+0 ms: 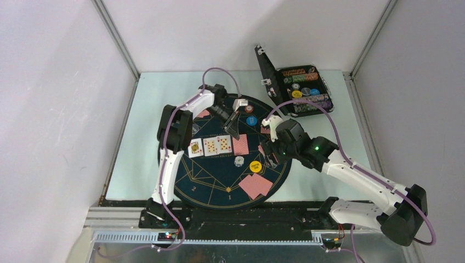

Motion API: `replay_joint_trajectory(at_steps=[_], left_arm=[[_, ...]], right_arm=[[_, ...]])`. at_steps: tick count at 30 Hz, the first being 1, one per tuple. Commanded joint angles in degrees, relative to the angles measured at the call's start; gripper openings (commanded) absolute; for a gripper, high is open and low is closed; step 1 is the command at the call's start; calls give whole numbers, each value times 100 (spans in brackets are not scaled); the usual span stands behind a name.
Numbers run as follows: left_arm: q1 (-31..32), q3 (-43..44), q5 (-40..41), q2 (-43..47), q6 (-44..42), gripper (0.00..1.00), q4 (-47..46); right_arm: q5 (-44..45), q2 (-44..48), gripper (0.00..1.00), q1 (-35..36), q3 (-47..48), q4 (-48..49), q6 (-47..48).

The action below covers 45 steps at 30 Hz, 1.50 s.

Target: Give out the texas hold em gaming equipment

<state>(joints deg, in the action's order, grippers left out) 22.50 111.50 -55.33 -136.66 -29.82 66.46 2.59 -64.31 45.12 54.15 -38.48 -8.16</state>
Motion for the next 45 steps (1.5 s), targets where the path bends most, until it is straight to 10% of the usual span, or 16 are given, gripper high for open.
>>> replay_joint_trajectory(at_steps=[1,11,15,18,27,31,38,45], left_arm=[[9,235,347,-98,213,14,-114],[5,767,1065,-232,489,33,-99],[-4,901,1359,-193,454,58,-8],[-15,919,1508,-24,459,94,-4],[-35,1064,1810,1131,1528,100,-774],[-50,555,3296,2137,2784,100,-1840],[-44,-3480,5057,5823,4641,100,-5289],[76,-6685,3804,8275,6066,100,-7071]], right_arm=[[-4,158,0,-8,52,200,-10],[14,149,0,9,52,185,-10],[28,138,0,10,52,183,-2],[23,145,0,13,52,176,-1],[50,151,0,8,52,208,-2],[66,185,0,17,52,202,-1],[151,219,0,102,26,223,7],[51,172,0,215,17,367,95]])
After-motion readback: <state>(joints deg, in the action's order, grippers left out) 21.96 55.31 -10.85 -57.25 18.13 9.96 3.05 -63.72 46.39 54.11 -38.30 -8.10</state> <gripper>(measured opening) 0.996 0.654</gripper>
